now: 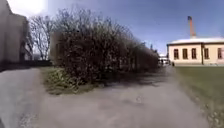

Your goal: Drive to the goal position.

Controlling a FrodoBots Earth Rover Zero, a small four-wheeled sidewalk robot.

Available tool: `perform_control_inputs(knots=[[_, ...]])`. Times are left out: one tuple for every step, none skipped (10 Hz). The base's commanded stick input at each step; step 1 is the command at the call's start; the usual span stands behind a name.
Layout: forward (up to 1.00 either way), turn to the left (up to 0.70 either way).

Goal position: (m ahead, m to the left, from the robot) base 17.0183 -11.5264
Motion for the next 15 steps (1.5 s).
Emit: perform_control_inputs(knots=[[0.85, 0.0], [0.85, 0.0], [0.85, 0.0], [0.85, 0.0], [0.85, 0.0], [0.85, 0.0], [0.85, 0.0], [0.85, 0.0], [0.85, 0.0], [0.85, 0.0], [0.85, 0.0], [0.85, 0.0], [0.85, 0.0], [0.85, 0.0], [0.85, 0.0]])
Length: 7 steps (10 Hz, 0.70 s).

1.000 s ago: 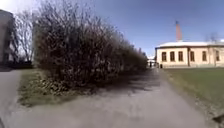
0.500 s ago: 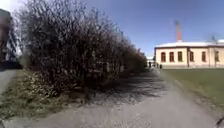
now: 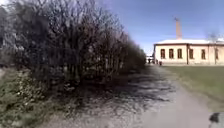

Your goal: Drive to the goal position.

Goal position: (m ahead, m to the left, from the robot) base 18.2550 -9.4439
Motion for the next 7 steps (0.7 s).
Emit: perform_control_inputs(knots=[[0.85, 0.0], [0.85, 0.0], [0.85, 0.0], [0.85, 0.0], [0.85, 0.0], [0.85, 0.0], [0.85, 0.0]])
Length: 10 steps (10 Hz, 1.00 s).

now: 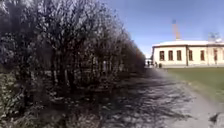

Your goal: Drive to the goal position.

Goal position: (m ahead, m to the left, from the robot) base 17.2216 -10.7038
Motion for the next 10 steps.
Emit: perform_control_inputs(knots=[[0.85, 0.0], [0.85, 0.0], [0.85, 0.0], [0.85, 0.0], [0.85, 0.0], [0.85, 0.0], [0.85, -0.34], [0.85, -0.34], [0.85, -0.34], [0.85, -0.34]])
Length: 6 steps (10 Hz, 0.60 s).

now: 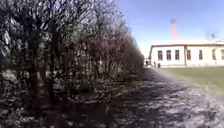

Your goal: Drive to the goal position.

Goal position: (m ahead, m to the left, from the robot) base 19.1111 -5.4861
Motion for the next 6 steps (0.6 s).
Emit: perform_control_inputs(knots=[[0.85, -0.34], [0.85, -0.34], [0.85, -0.34], [0.85, -0.34], [0.85, -0.34], [0.85, -0.34]])
